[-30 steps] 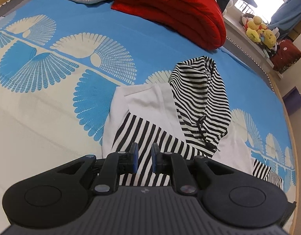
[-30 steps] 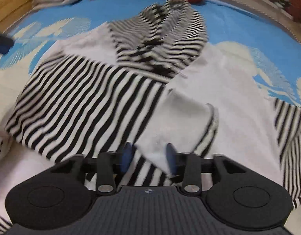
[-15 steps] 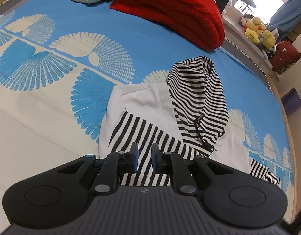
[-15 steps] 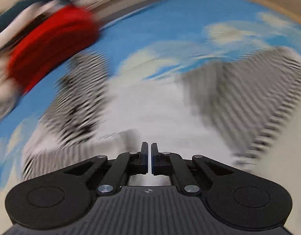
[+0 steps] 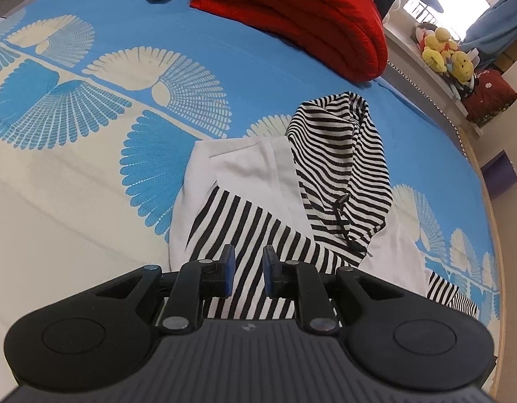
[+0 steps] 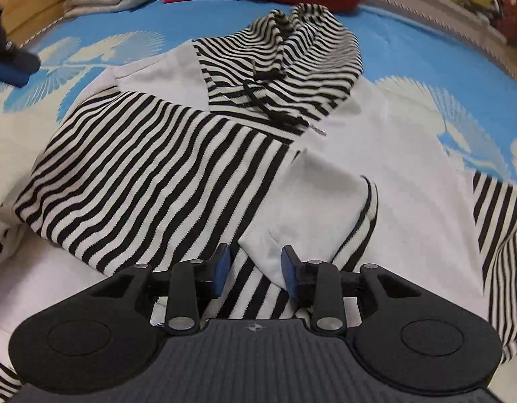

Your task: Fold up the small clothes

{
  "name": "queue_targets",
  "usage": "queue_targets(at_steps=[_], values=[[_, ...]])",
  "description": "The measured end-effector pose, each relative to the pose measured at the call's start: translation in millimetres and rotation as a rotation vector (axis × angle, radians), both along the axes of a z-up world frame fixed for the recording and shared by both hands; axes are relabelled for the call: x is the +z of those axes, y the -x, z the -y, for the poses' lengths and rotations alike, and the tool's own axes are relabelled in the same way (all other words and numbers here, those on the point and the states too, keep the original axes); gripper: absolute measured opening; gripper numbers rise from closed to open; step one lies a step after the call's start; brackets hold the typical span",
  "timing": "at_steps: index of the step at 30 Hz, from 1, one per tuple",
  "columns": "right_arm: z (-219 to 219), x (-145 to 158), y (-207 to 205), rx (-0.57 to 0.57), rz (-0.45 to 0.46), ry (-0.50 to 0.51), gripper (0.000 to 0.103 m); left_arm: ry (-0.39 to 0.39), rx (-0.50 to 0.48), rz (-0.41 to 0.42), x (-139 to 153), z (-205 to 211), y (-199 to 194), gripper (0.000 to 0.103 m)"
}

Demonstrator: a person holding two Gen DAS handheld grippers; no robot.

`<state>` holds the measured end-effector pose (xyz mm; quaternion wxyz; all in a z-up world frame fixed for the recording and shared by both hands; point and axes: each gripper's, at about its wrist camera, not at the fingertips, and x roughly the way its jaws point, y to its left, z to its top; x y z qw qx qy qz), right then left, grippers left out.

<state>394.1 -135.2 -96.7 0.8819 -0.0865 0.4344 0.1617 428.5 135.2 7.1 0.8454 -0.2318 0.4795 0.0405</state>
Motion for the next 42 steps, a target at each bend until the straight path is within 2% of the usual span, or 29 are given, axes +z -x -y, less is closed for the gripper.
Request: queue_targets(at_steps=[1,6,9,10,12,14,15,16,19,21,23,24,25,26,30,33,35,38,40,42], values=[[3,1,-1,-0.022,0.001,-0.007,0.003,0.003,0.0,0.0,0,0,0,0.017],[43,21,-2,-0.251,0.014,-0.18,0.002,0.012,0.001,0.005,3,-1,1,0.017],[78,39,14,-0.498,0.124,-0.252,0.002,0.016,0.006,0.004,3,-2,2,0.017],[96,46,24,-0.635,0.163,-0.278,0.002,0.016,0.008,0.003,3,-2,2,0.017],[124,47,37,-0.828,0.137,-0.339,0.002,0.014,0.009,0.0,3,-1,3,0.017],[146,39,44,-0.97,0.037,-0.372,0.007,0.011,0.003,-0.002,2,1,3,0.017],[154,32,45,-0.993,-0.008,-0.405,0.011,0.008,-0.003,-0.003,2,3,3,0.017],[159,26,45,-1.006,-0.032,-0.445,0.018,0.004,-0.01,-0.005,1,4,2,0.018],[162,17,43,-0.995,-0.059,-0.517,0.037,-0.003,-0.028,-0.015,-3,9,1,0.021],[160,13,34,-0.944,-0.091,-0.557,0.04,0.001,-0.046,-0.026,-8,13,1,0.021],[161,7,28,-0.941,-0.128,-0.55,0.04,0.009,-0.064,-0.043,-16,15,1,0.021],[161,5,25,-0.948,-0.151,-0.54,0.038,0.011,-0.072,-0.056,-22,15,1,0.021],[163,1,23,-0.956,-0.176,-0.526,0.018,0.014,-0.08,-0.072,-28,15,2,0.021],[161,-2,22,-0.96,-0.19,-0.522,0.005,0.016,-0.086,-0.09,-35,14,3,0.021],[168,5,22,-0.971,-0.166,-0.533,0.003,0.04,-0.102,-0.215,-75,13,6,0.021],[174,11,21,-0.964,-0.166,-0.533,0.003,0.018,-0.123,-0.307,-100,15,11,0.021],[179,15,22,-0.993,-0.154,-0.496,0.004,-0.005,-0.122,-0.304,-97,18,11,0.021],[185,30,23,-0.997,-0.079,-0.45,0.009,-0.012,-0.112,-0.215,-69,26,10,0.021],[190,39,21,-0.972,-0.029,-0.453,0.031,-0.003,-0.131,-0.154,-51,34,9,0.026],[198,49,21,-0.953,0.023,-0.448,0.036,-0.019,-0.159,-0.112,-38,46,9,0.029]])
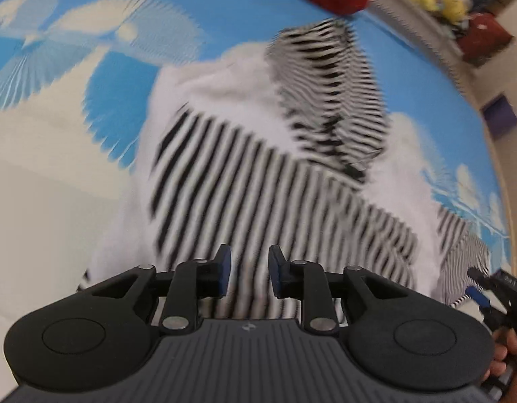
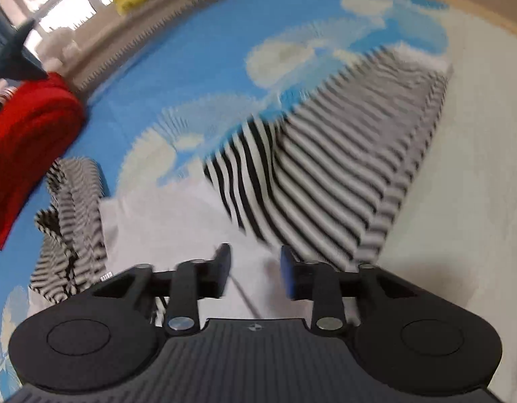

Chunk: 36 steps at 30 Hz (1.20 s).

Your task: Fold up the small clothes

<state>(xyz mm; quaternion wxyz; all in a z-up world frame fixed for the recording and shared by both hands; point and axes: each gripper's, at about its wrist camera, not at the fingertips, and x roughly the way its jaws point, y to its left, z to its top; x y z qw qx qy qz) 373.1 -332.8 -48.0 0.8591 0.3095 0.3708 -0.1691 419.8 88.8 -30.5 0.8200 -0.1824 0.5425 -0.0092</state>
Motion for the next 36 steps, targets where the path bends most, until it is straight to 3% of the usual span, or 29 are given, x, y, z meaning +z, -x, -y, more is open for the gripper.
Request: queue_targets(at_steps=[5,9,13,20,26,29,31,33,36], values=[[42,12,2,0.01,0.072,0.031,0.038,-0.104,-0.091,0.055,11,36,-2,0.037],[87,8,5,-0.022,0.065,0.011,0.038,-0.071,-0.121,0.052,11,53,-1,0.037],[142,-5,6,-0.109,0.042,-0.024,0.038,-0.085,-0.147,0.052,9,68,-4,0.037],[220,-51,4,-0.239,-0.017,-0.126,0.04,-0.092,-0.161,0.042,3,79,-10,0.037],[250,-81,-3,-0.285,0.051,-0.186,0.04,-0.103,-0.157,0.036,0,77,-13,0.037],[251,-80,-3,-0.334,0.073,-0.186,0.031,-0.105,-0.148,0.036,0,71,-12,0.037],[249,-77,-2,-0.384,0.074,-0.165,0.006,-0.103,-0.137,0.038,2,65,-12,0.037],[244,-68,-2,-0.427,0.079,-0.111,0.006,-0.1,-0.118,0.041,5,56,-12,0.037],[202,-24,-14,-0.35,0.157,0.119,0.005,-0.089,-0.082,0.052,11,42,-10,0.037]])
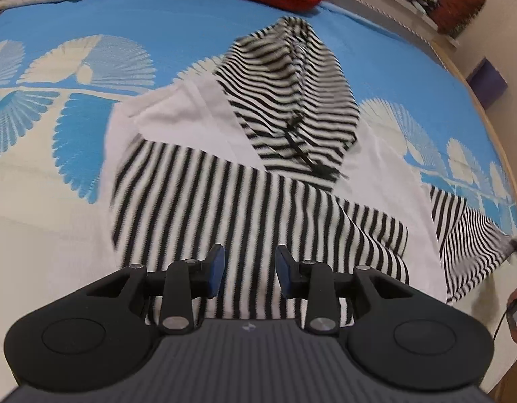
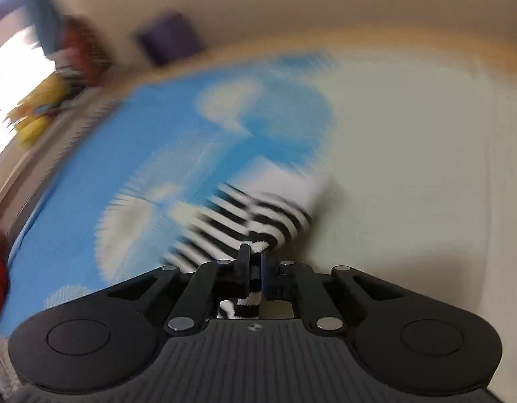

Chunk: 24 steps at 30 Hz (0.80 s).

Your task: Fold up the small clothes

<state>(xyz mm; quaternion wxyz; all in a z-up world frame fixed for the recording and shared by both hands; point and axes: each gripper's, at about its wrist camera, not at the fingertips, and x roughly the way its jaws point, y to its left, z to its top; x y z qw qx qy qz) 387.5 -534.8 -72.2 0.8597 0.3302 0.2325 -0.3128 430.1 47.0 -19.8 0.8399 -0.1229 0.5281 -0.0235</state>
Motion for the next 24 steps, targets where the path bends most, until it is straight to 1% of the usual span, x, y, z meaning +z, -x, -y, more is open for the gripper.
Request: queue_targets(at_steps=[1,2,3,4,6,7,8,9,10,11,12,13,14,15,16,18,19,20,21,22,23,24], values=[[-29,23,-6,0.074,0.042,0.102,0.005,0.004,0.012,0.003,2,-6,0,0.037],[-58,42,-10,0.154,0.09,0.169,0.005,0.009,0.024,0.006,4,-11,1,0.037],[-85,56,-12,0.232,0.137,0.211,0.005,0.015,0.04,0.009,6,-18,1,0.037],[-126,75,-12,0.362,0.207,0.249,0.005,0.021,0.055,0.011,8,-24,1,0.037],[-200,96,-7,0.651,0.312,0.27,0.005,0.04,0.09,0.014,12,-38,1,0.037],[-233,101,-3,0.809,0.344,0.255,0.007,0.052,0.107,0.015,14,-45,1,0.037],[-270,102,1,1.001,0.355,0.213,0.007,0.063,0.124,0.015,16,-52,1,0.037],[-299,98,4,1.157,0.331,0.158,0.009,0.075,0.14,0.014,17,-59,1,0.037],[-321,92,5,1.277,0.28,0.104,0.015,0.088,0.155,0.014,18,-66,0,0.037],[-340,84,6,1.362,0.211,0.054,0.018,0.101,0.166,0.014,19,-71,0,0.037],[-355,76,8,1.416,0.13,0.022,0.023,0.115,0.178,0.014,20,-76,0,0.037],[-365,71,10,1.424,0.047,0.038,0.023,0.126,0.188,0.014,21,-81,-1,0.037],[-370,70,11,1.385,-0.035,0.087,0.024,0.134,0.196,0.017,23,-84,0,0.037],[-370,72,11,1.337,-0.089,0.118,0.025,0.139,0.2,0.02,24,-86,0,0.037],[-365,77,10,1.276,-0.132,0.116,0.026,0.138,0.2,0.022,24,-87,0,0.037],[-351,91,9,1.183,-0.148,0.046,0.031,0.129,0.194,0.02,23,-86,0,0.037],[-342,97,9,1.139,-0.132,0.023,0.035,0.124,0.191,0.015,21,-84,0,0.037],[-338,101,12,1.114,-0.108,0.019,0.038,0.117,0.186,0.009,18,-81,-1,0.037],[-330,104,15,1.091,-0.07,0.032,0.044,0.108,0.175,0.002,14,-76,-1,0.037],[-325,102,16,1.069,-0.04,0.052,0.047,0.097,0.16,-0.006,10,-71,-1,0.037],[-321,95,15,1.037,-0.04,0.076,0.047,0.087,0.147,-0.012,6,-65,-2,0.037],[-319,85,8,1.003,-0.091,0.086,0.048,0.075,0.131,-0.019,3,-57,-2,0.037]])
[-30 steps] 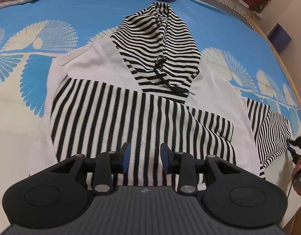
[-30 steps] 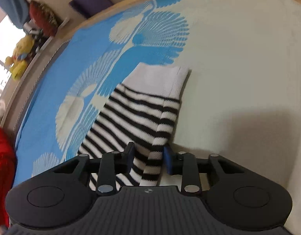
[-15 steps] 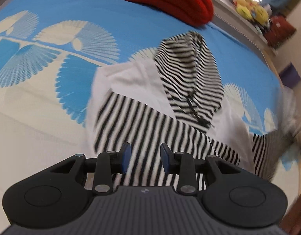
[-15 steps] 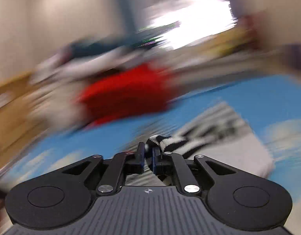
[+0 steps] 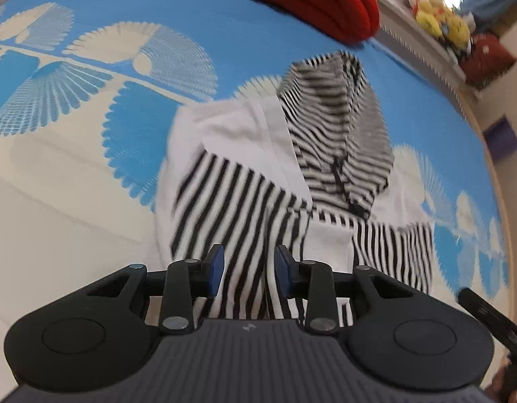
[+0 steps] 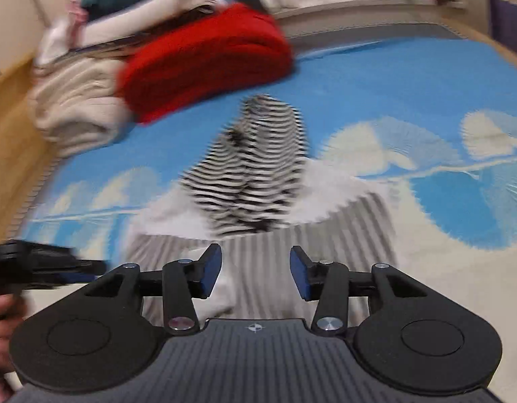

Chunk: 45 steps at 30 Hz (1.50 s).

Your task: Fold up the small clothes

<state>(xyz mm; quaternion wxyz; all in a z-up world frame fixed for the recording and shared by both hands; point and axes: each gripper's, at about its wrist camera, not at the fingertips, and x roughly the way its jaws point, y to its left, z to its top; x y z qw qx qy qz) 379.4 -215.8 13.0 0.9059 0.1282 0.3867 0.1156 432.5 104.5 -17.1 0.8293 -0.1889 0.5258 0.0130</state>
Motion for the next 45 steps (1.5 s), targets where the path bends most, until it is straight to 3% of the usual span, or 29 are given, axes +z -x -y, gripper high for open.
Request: queue_targets(at_steps=[1,4,8,10,12,15,17,19,20,22,25,30,32,34,36,45], values=[[2,-11,-8,-0.035,-0.053,0.01,0.048,-0.006,-0.013,-0.004,-4,7,0,0.037],[7,-35,-28,-0.073,-0.162,-0.098,0.046,-0.007,-0.063,-0.009,-14,34,-5,0.037],[12,-50,-35,-0.131,-0.244,-0.119,0.046,0.005,-0.147,-0.001,-25,78,-13,0.039],[20,-59,-36,-0.167,-0.291,-0.128,0.047,-0.014,-0.19,-0.018,-35,102,-17,0.06],[29,-69,-37,-0.206,-0.34,-0.172,0.047,-0.059,-0.238,-0.035,-48,125,-20,0.067],[40,-70,-40,-0.236,-0.364,-0.215,0.047,-0.189,-0.292,-0.06,-66,149,-18,0.066],[41,-68,-42,-0.23,-0.358,-0.215,0.047,-0.272,-0.32,-0.044,-70,156,-15,0.058],[40,-66,-43,-0.22,-0.356,-0.221,0.047,-0.328,-0.299,-0.026,-64,152,-12,0.012],[39,-65,-43,-0.218,-0.357,-0.223,0.047,-0.314,-0.268,-0.007,-56,145,-10,0.007],[38,-65,-43,-0.218,-0.366,-0.228,0.047,-0.284,-0.184,0.032,-33,126,-5,0.007],[38,-69,-43,-0.235,-0.392,-0.25,0.047,-0.297,-0.053,0.093,2,95,13,0.008],[39,-76,-40,-0.295,-0.421,-0.255,0.047,-0.166,0.232,0.02,12,13,36,0.012],[40,-79,-37,-0.321,-0.431,-0.241,0.047,-0.124,0.288,0.014,12,-9,35,0.015],[42,-82,-35,-0.339,-0.436,-0.228,0.047,-0.054,0.299,0.016,9,-24,28,0.031],[42,-83,-34,-0.351,-0.438,-0.222,0.047,0.03,0.274,-0.006,-1,-35,14,0.037],[32,-79,-38,-0.304,-0.427,-0.229,0.047,0.028,0.191,-0.082,-52,-51,-5,0.037]])
